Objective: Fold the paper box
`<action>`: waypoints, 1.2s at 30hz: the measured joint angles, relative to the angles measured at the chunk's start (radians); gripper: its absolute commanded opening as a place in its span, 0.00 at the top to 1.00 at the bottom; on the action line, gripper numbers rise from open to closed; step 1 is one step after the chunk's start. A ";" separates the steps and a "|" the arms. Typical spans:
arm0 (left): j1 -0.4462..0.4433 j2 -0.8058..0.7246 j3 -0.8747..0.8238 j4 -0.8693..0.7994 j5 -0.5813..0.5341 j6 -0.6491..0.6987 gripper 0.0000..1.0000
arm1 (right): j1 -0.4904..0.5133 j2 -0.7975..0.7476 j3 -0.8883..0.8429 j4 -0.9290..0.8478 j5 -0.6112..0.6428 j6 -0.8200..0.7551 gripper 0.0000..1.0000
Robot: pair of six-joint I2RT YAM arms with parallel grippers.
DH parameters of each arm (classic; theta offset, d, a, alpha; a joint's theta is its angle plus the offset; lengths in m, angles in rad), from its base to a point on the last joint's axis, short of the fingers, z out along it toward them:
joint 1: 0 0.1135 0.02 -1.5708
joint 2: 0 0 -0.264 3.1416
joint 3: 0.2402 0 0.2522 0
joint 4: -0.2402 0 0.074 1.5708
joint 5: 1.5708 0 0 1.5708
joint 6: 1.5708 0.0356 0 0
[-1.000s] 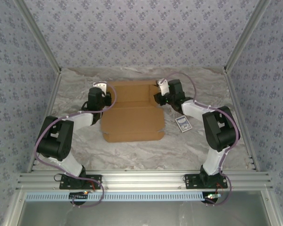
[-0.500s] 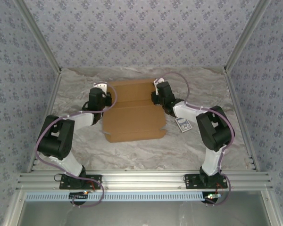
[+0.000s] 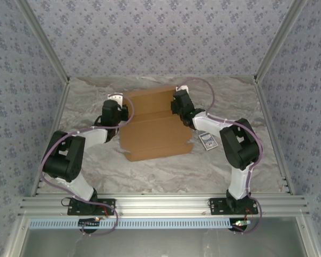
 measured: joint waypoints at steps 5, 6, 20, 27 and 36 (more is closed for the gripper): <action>0.000 0.000 0.000 -0.001 0.000 -0.001 1.00 | 0.025 0.031 0.043 -0.057 0.080 0.027 0.84; 0.000 0.000 0.000 -0.002 0.000 0.000 1.00 | 0.028 0.038 0.052 -0.066 0.095 0.034 0.84; -0.011 0.000 0.000 -0.016 0.001 0.000 1.00 | 0.024 0.051 0.095 -0.174 0.156 0.028 0.74; -0.011 0.001 0.001 -0.024 -0.001 0.001 1.00 | -0.031 0.051 0.062 -0.115 -0.008 -0.019 0.65; -0.011 0.001 0.001 -0.024 0.000 0.001 1.00 | -0.095 0.048 0.003 -0.024 -0.219 -0.087 0.62</action>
